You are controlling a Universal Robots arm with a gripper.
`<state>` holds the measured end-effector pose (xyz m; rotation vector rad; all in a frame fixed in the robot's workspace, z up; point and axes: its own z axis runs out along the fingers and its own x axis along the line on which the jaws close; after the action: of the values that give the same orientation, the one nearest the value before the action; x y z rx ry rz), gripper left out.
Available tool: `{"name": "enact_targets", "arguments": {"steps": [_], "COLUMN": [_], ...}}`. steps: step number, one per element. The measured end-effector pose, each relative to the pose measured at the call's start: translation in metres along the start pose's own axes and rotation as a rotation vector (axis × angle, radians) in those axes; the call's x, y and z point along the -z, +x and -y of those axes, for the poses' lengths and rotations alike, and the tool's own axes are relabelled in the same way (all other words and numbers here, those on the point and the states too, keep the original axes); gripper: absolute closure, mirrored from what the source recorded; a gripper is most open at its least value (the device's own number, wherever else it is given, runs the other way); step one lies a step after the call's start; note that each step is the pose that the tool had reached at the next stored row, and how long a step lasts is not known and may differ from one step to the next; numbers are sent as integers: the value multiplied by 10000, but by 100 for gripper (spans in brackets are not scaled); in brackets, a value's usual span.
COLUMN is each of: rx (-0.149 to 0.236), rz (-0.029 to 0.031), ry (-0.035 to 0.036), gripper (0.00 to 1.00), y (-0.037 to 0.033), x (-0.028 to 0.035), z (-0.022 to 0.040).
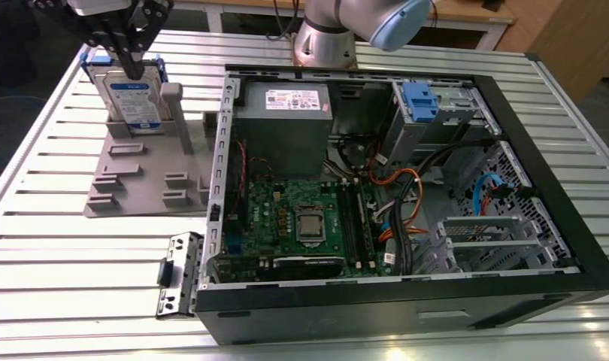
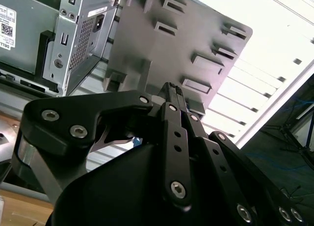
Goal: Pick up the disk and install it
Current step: 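Reach for the disk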
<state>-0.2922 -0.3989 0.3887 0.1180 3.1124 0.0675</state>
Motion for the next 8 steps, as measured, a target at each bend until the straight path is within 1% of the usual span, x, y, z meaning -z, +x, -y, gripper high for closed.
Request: {"name": "enact_targets", "arguments": {"steps": [8], "rx": [0], "rz": [0], "ry": [0], "gripper": [90], "y": [58], "x": [0], "z": [4]}}
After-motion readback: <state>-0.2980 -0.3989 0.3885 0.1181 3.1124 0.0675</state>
